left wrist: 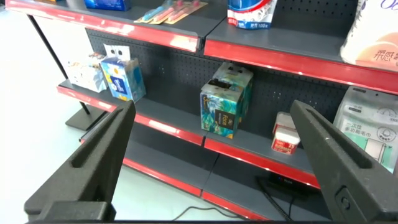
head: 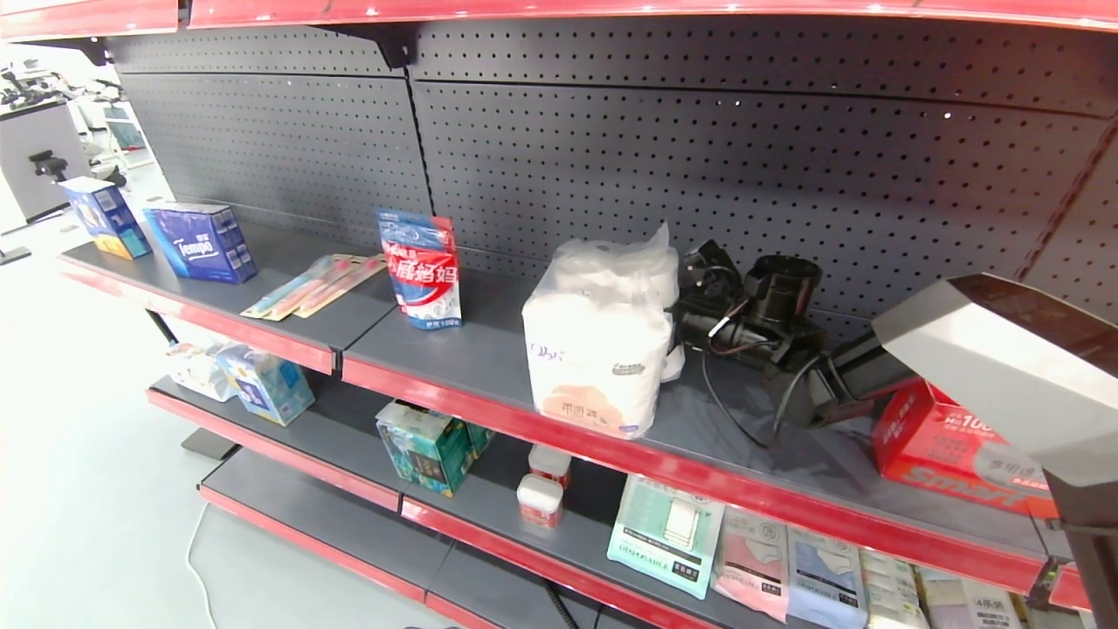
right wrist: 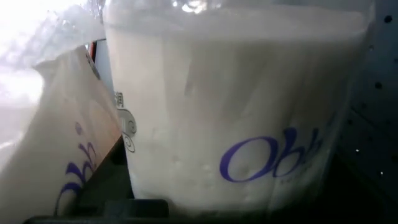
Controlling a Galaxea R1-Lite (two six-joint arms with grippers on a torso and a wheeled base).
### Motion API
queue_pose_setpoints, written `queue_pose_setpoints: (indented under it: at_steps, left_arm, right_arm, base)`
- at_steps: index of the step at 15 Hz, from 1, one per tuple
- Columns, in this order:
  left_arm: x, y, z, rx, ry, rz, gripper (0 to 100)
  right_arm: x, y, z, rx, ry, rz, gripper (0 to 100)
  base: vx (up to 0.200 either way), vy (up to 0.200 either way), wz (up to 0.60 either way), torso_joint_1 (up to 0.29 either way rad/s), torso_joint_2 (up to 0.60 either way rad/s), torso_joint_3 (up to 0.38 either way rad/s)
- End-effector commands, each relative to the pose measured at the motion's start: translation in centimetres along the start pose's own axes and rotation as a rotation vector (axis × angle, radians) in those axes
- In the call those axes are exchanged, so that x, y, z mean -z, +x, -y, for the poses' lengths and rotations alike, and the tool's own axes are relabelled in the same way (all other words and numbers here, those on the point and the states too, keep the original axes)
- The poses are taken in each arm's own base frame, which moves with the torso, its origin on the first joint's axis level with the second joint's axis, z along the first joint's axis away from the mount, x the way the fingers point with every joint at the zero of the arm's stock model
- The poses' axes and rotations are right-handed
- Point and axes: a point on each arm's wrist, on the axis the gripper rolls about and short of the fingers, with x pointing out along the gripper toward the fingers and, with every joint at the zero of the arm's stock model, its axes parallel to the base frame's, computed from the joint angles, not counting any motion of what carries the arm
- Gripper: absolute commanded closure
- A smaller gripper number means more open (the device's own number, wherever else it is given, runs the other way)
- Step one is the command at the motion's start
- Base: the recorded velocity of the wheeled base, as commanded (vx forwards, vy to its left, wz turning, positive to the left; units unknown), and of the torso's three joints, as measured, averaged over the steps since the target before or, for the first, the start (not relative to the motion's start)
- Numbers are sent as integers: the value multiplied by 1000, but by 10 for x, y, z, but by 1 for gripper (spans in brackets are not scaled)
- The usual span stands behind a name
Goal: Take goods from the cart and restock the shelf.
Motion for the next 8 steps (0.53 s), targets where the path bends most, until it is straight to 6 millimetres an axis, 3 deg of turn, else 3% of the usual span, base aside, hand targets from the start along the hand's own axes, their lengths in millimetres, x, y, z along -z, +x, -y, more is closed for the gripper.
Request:
queue_pose_setpoints:
  at_steps: [1,8]
  left_arm:
    - [0,0,0,-1,0,0,0]
    - [0,0,0,1,0,0,0]
  right_arm:
    - [13,-1,6,12,-9,-26,100]
    - [16,-21,32,33,-80,-34,100]
  base:
    - [0,0,0,0,0,0]
    - [0,0,0,0,0,0]
